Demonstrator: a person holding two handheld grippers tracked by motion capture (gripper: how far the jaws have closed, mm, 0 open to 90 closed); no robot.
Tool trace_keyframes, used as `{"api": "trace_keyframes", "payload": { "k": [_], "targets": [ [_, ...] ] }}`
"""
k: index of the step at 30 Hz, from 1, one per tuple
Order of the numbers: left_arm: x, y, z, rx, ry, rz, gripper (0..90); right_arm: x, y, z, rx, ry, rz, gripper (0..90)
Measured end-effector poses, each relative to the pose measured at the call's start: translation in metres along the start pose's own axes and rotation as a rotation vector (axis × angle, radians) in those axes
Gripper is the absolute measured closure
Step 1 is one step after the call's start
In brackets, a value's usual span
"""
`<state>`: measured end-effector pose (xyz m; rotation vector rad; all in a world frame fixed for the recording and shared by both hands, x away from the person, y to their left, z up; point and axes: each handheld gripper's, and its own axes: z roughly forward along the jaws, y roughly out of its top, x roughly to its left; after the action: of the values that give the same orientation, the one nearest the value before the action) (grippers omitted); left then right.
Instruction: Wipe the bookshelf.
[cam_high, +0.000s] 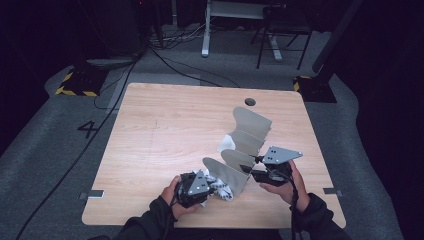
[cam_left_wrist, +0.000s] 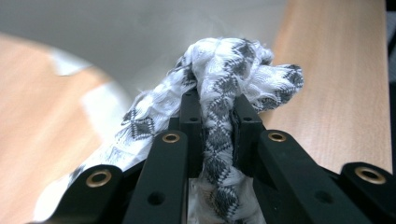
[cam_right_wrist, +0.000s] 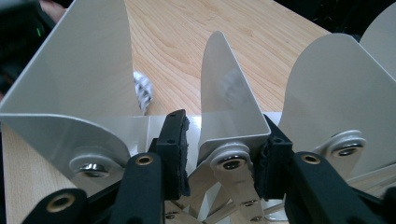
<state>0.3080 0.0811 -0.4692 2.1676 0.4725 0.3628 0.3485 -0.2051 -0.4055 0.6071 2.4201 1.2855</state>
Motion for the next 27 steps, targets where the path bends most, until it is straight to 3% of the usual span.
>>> {"api": "trace_keyframes", "payload": {
  "k": [4, 9, 13, 14, 15, 18, 23, 27],
  "targets": [
    [0.005, 0.012, -0.024, -0.116, 0.057, -0.013, 78.8, 0.000, 0.000, 0.000, 0.001, 0.002, -0.003, 61.8],
    [-0.002, 0.034, -0.047, -0.257, 0.083, 0.022, 78.7, 0.000, 0.000, 0.000, 0.000, 0.002, -0.003, 61.8],
    [-0.009, 0.054, -0.055, -0.361, 0.068, 0.039, 78.7, 0.000, 0.000, 0.000, 0.000, 0.001, -0.004, 61.8],
    [-0.009, 0.054, -0.055, -0.361, 0.068, 0.039, 78.7, 0.000, 0.000, 0.000, 0.000, 0.001, -0.004, 61.8],
    [-0.012, 0.059, -0.053, -0.375, 0.043, 0.051, 78.7, 0.000, 0.000, 0.000, -0.001, 0.001, -0.003, 61.8],
    [-0.024, 0.068, -0.035, -0.359, -0.012, 0.090, 78.7, 0.000, 0.000, 0.000, -0.001, -0.001, -0.002, 61.8],
    [-0.032, 0.064, -0.010, -0.306, -0.086, 0.123, 79.0, 0.000, -0.001, 0.000, -0.008, -0.001, 0.004, 61.8],
    [-0.035, 0.049, 0.011, -0.178, -0.116, 0.126, 79.0, 0.000, -0.002, -0.001, -0.009, 0.000, 0.001, 61.7]
  ]
}}
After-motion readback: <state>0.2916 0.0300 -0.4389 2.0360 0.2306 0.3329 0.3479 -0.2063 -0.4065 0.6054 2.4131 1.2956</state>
